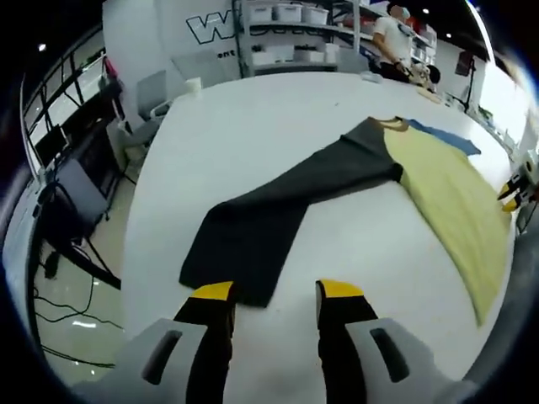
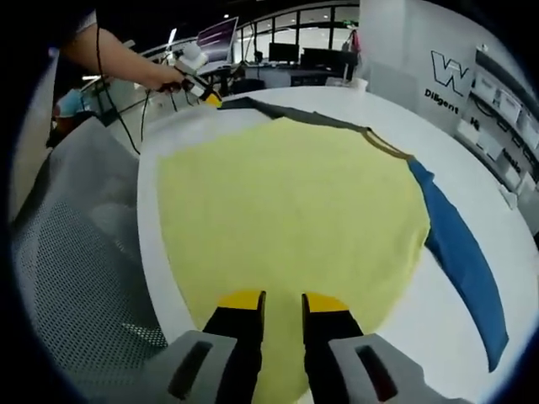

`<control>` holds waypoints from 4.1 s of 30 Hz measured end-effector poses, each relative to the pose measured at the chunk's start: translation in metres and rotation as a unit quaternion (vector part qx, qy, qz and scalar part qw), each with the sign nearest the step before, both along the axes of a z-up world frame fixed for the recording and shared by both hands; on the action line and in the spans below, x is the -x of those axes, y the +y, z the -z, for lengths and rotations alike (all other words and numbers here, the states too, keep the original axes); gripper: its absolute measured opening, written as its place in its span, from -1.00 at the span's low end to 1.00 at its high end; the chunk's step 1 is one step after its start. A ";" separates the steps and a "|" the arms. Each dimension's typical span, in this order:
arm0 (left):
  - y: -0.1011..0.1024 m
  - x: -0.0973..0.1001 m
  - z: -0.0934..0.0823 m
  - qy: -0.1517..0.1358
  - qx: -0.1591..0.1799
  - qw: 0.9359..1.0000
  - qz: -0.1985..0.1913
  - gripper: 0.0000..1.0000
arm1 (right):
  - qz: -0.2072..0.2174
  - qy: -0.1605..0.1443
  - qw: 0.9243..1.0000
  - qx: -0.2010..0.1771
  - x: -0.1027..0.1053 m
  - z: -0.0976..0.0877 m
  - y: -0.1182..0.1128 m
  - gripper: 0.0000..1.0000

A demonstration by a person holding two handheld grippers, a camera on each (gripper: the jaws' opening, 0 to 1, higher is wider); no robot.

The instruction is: Fold the garment on the visible template until the final outline fits inside the template.

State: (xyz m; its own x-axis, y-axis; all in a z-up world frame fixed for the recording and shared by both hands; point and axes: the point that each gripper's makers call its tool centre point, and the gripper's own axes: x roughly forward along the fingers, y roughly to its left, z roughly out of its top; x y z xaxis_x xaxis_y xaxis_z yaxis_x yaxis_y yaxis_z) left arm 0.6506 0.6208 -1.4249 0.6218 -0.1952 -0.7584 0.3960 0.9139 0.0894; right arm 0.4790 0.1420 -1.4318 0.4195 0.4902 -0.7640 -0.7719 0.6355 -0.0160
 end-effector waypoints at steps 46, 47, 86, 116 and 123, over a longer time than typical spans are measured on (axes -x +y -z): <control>0.033 0.019 -0.015 0.027 -0.095 0.986 0.138 -0.94 | 0.021 0.022 0.999 0.014 0.006 0.014 -0.011 -0.80; 0.034 0.019 -0.013 0.029 -0.097 0.985 0.138 -0.94 | 0.021 0.021 0.999 0.014 0.005 0.014 -0.011 -0.81; 0.013 0.033 -0.042 -0.042 0.102 0.991 -0.073 -0.41 | 0.124 0.004 0.991 -0.058 -0.013 -0.017 -0.032 -0.70; -0.178 0.091 -0.090 -0.103 0.264 0.959 0.012 0.06 | 0.219 -0.014 0.959 -0.180 -0.028 -0.045 -0.073 -0.39; -0.205 0.110 -0.093 -0.101 0.252 0.961 0.050 0.14 | 0.225 -0.021 0.956 -0.188 -0.030 -0.052 -0.085 -0.31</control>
State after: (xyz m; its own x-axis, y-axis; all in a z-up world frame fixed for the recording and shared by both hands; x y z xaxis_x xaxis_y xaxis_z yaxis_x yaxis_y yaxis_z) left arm 0.5409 0.4159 -1.3322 0.7052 -0.5734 -0.4171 0.5059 0.8190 -0.2707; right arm 0.5087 0.0570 -1.3802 0.6786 0.4897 -0.5474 -0.4234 0.8698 0.2533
